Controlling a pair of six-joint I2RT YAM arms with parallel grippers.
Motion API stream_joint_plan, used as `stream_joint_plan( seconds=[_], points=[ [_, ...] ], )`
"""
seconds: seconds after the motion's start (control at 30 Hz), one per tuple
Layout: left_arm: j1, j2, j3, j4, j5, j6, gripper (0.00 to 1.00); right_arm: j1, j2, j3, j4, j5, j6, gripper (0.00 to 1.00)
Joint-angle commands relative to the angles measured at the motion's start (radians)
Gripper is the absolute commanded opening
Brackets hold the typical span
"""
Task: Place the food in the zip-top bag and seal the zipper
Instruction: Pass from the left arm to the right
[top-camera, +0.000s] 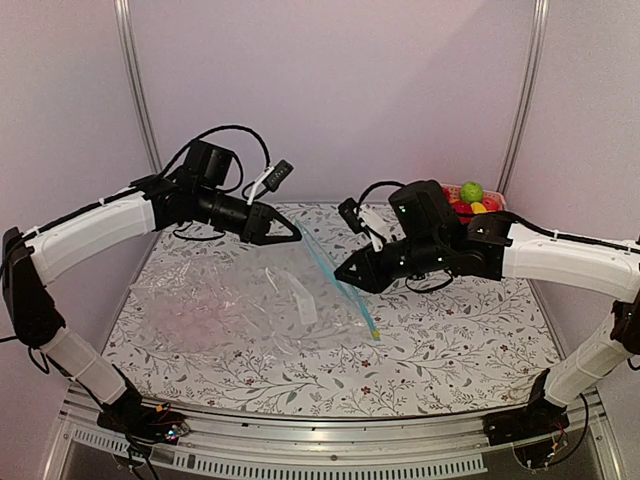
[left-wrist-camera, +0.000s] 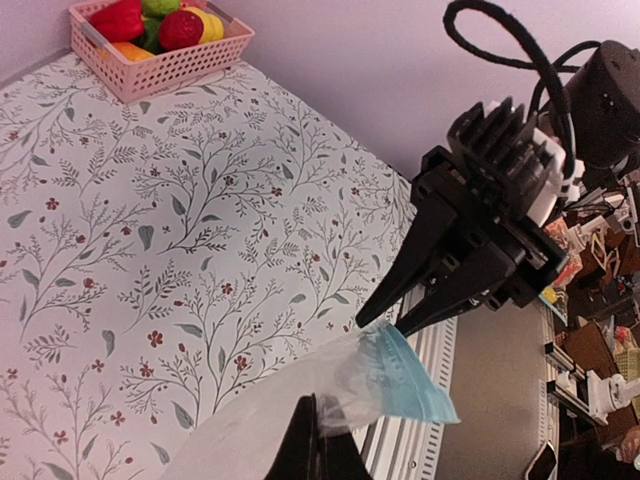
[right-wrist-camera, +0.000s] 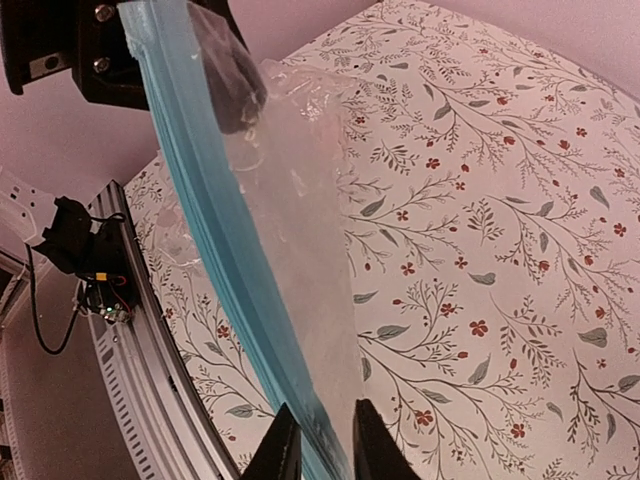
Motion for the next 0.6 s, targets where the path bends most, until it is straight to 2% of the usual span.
stream_joint_plan(
  seconds=[0.0,0.1,0.27,0.37,0.53,0.57],
  points=[
    [-0.021,0.012,0.024,-0.012,-0.02,0.006,0.01,0.008,0.016,0.019,0.02,0.007,0.002,0.1],
    [-0.027,0.001,0.026,-0.013,-0.08,-0.002,0.1,0.007,0.016,0.017,0.048,0.017,0.019,0.0],
    [-0.037,-0.038,0.018,-0.015,-0.209,0.003,0.38,0.008,-0.006,0.013,0.059,0.079,0.059,0.0],
    [-0.039,-0.081,-0.002,0.008,-0.31,0.001,0.6,0.007,-0.035,-0.009,0.052,0.146,0.077,0.0],
    [-0.038,-0.154,-0.041,0.096,-0.425,-0.006,0.87,-0.02,-0.103,-0.02,-0.017,0.267,0.082,0.0],
    [-0.038,-0.161,-0.038,0.11,-0.428,-0.014,0.89,-0.031,-0.118,-0.019,-0.032,0.279,0.082,0.0]
  ],
)
